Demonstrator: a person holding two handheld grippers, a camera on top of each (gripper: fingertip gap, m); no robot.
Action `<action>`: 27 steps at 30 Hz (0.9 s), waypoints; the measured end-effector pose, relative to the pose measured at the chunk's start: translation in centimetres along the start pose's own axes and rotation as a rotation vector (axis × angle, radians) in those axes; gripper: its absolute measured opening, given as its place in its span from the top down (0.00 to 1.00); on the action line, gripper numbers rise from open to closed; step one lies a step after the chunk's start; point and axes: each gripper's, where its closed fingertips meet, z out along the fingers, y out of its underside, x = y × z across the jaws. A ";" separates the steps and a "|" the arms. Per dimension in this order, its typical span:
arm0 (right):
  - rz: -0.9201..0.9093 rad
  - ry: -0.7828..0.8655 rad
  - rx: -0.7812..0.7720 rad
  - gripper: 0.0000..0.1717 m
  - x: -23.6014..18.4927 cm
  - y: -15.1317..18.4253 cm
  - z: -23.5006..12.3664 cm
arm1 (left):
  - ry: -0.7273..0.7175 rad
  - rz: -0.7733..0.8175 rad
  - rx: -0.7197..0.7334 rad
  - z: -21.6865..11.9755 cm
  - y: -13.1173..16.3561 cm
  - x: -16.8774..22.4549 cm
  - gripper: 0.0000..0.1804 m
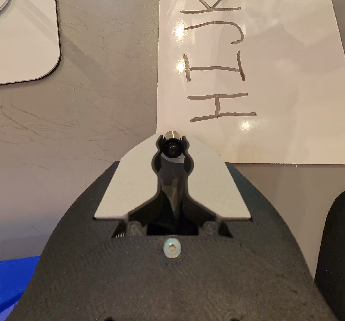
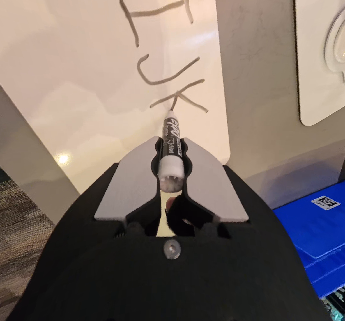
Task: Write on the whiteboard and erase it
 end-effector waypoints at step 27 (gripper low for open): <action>0.092 0.108 0.030 0.88 5.0 2.1 0.3 | 0.000 0.001 -0.001 0.0 0.0 0.0 0.89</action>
